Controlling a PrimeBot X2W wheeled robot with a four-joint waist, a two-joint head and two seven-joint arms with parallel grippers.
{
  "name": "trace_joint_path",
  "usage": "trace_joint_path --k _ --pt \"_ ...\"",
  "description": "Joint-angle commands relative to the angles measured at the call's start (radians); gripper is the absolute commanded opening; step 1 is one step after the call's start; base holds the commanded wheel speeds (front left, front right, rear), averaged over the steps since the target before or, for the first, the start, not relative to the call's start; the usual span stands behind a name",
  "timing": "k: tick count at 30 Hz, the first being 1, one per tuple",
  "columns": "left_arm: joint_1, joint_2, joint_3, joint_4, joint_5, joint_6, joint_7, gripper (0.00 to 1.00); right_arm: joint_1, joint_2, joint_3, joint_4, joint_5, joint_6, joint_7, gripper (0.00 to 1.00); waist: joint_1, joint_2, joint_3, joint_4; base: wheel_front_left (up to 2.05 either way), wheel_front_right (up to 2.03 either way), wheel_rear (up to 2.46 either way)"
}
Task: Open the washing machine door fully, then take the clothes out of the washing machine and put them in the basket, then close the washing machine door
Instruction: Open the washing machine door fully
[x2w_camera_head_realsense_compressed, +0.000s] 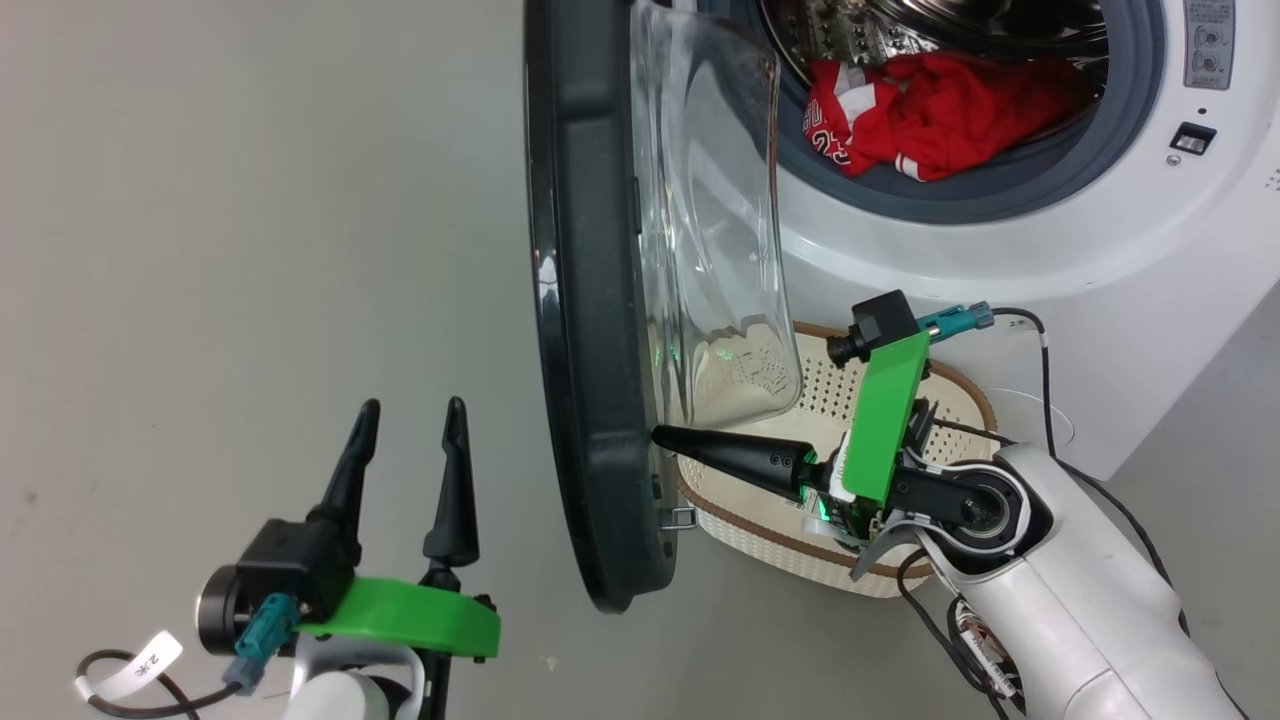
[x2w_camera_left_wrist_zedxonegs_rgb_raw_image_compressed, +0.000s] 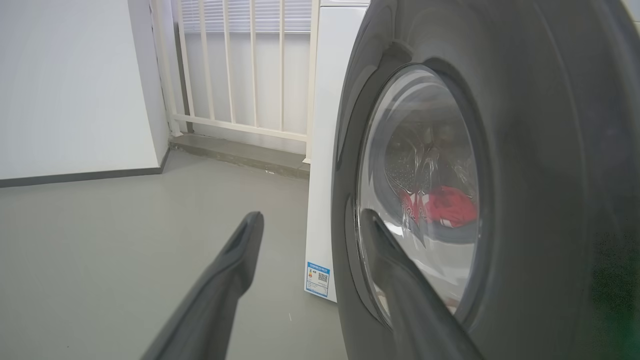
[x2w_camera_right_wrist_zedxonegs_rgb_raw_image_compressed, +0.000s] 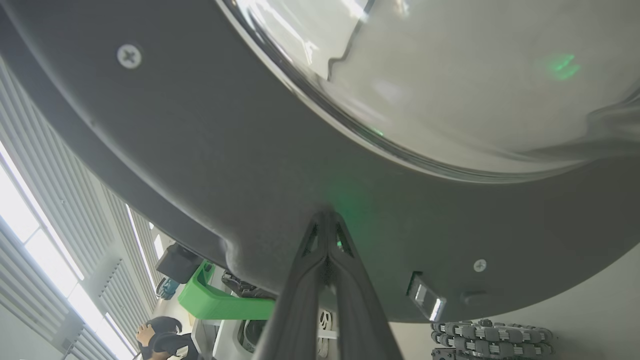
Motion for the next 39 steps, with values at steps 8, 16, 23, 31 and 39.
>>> trace_joint_path --k 8,16,23,31,39 --pt "0.002 0.021 0.027 -0.028 -0.015 0.009 -0.005 1.00 -0.031 0.000 0.043 -0.037 0.007 0.008 -0.041 0.00 0.0000 0.0000 0.003 -0.002 0.00 0.00 0.00" --pt "0.010 0.029 0.023 -0.037 -0.024 0.004 -0.005 1.00 -0.004 -0.062 0.061 -0.138 -0.152 0.008 -0.175 0.00 0.0000 0.0000 -0.004 -0.011 0.00 0.00 0.00" --pt "0.027 0.029 0.025 -0.059 -0.033 0.005 -0.008 1.00 0.066 -0.081 0.027 -0.230 -0.334 0.008 -0.318 0.80 0.0000 0.0000 -0.015 -0.018 0.00 0.00 0.00" --pt "0.043 0.033 0.031 -0.084 -0.022 0.014 -0.011 1.00 0.164 -0.065 -0.035 -0.356 -0.662 0.008 -0.488 1.00 0.0000 0.0000 -0.022 -0.027 0.00 0.00 0.00" --pt "0.061 0.033 0.036 -0.110 -0.010 0.019 -0.013 1.00 0.278 -0.006 -0.140 -0.439 -0.970 0.008 -0.629 1.00 0.0000 0.0000 -0.029 -0.038 0.00 0.00 0.00"
